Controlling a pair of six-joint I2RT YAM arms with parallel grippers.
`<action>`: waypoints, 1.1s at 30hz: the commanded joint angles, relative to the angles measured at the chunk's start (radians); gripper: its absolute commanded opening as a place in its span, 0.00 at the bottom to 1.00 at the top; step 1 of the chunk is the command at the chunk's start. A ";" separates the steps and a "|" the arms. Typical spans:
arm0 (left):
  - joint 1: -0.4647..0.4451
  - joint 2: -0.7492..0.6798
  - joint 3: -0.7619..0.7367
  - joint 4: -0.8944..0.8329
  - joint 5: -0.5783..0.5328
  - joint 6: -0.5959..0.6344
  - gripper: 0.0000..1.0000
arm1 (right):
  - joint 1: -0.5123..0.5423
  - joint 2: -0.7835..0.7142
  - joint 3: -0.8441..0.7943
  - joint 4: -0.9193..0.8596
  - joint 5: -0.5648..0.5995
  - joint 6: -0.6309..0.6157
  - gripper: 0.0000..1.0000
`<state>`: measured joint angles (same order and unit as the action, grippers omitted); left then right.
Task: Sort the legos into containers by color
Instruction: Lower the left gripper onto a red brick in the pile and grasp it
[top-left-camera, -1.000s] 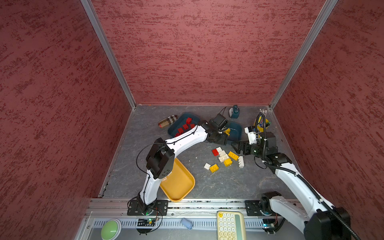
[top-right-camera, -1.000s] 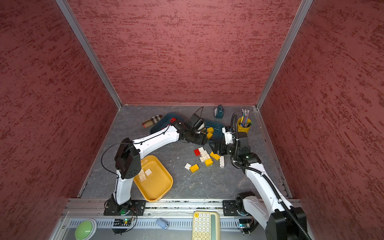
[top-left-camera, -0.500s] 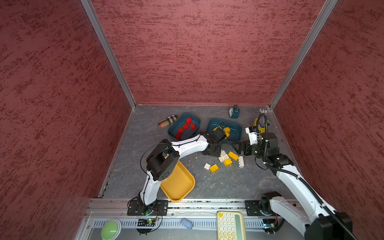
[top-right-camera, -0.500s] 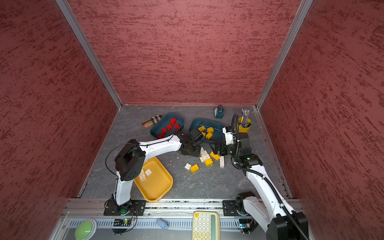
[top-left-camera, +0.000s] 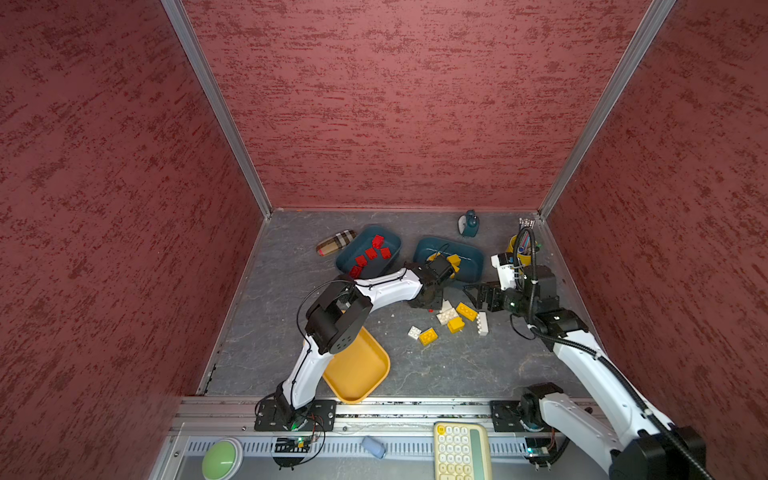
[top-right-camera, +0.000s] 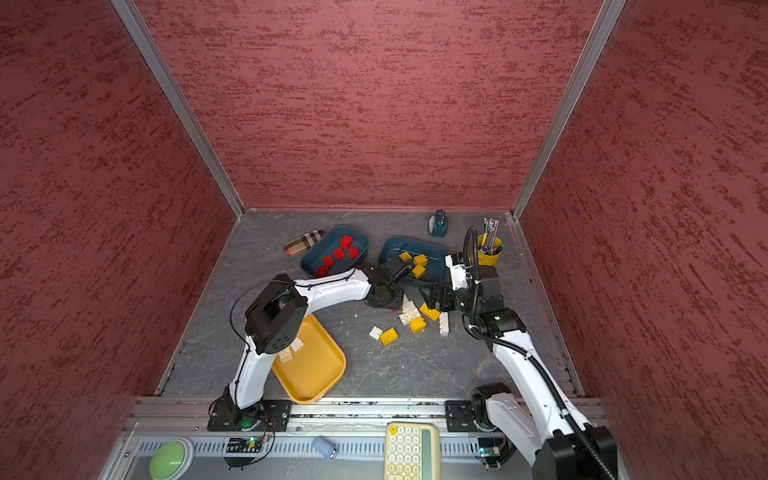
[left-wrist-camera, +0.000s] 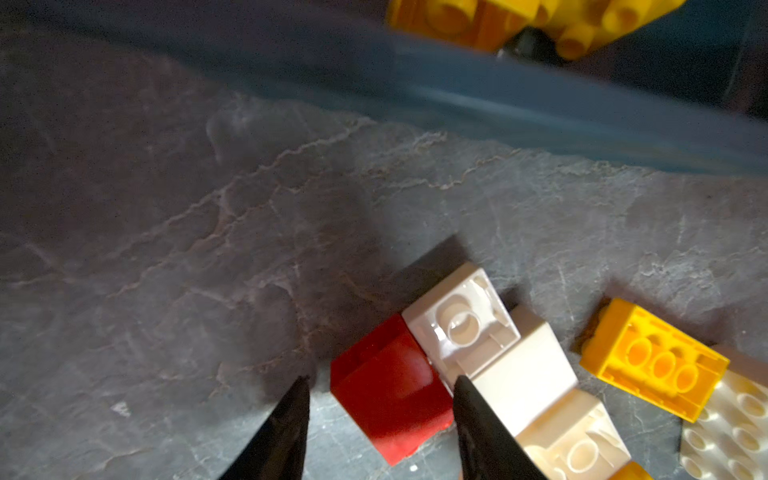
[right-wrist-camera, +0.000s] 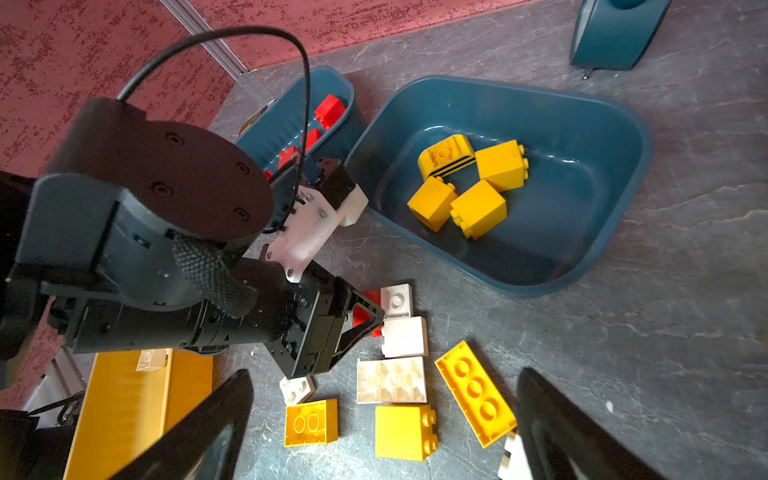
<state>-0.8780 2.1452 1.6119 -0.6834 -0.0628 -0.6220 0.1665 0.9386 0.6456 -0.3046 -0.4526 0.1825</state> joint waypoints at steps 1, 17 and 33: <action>0.002 0.027 0.015 -0.005 -0.039 0.000 0.56 | -0.002 -0.011 -0.013 -0.005 -0.008 -0.020 0.99; 0.004 -0.042 -0.043 -0.117 -0.106 0.060 0.52 | -0.002 -0.024 -0.035 0.002 -0.011 -0.013 0.99; 0.050 -0.077 -0.052 -0.107 -0.037 0.114 0.26 | -0.002 -0.025 -0.030 0.003 -0.011 -0.009 0.99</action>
<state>-0.8421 2.1231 1.5715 -0.7826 -0.1230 -0.5266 0.1665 0.9264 0.6243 -0.3061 -0.4522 0.1829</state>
